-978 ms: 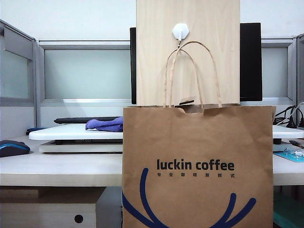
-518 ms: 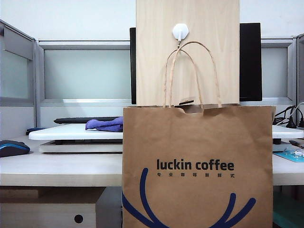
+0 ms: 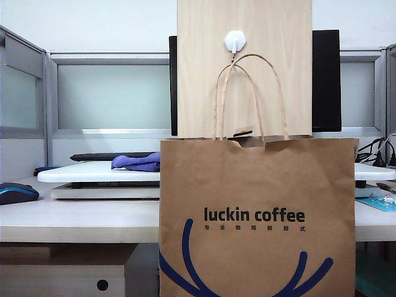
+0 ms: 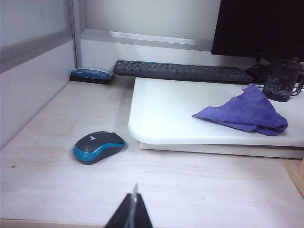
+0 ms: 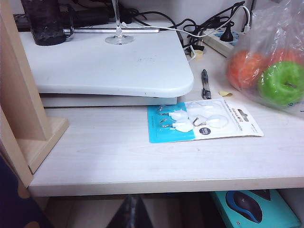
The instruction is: Pick up the paper bag and hang it on the hook.
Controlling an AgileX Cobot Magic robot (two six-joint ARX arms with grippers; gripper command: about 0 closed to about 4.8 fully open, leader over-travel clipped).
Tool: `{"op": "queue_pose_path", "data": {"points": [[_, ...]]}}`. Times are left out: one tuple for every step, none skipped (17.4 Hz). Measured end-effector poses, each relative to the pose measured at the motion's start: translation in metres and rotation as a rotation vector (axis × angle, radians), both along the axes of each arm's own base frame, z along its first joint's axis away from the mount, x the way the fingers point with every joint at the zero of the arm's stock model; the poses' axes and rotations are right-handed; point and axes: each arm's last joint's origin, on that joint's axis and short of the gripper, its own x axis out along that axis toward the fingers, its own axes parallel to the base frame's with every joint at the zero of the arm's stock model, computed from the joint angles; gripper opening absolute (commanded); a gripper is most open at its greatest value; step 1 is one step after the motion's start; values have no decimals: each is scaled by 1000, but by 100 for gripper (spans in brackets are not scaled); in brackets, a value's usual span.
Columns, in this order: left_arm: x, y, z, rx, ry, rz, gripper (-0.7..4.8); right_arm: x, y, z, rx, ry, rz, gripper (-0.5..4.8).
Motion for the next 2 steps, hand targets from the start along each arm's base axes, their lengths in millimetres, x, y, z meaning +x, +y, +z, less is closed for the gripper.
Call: {"op": "queue_pose_path", "data": {"points": [[0,0,0,0,0,0,-1,0,0,0,0,0,0,0],[0,0,0,0,0,0,-1,0,0,0,0,0,0,0]]}}
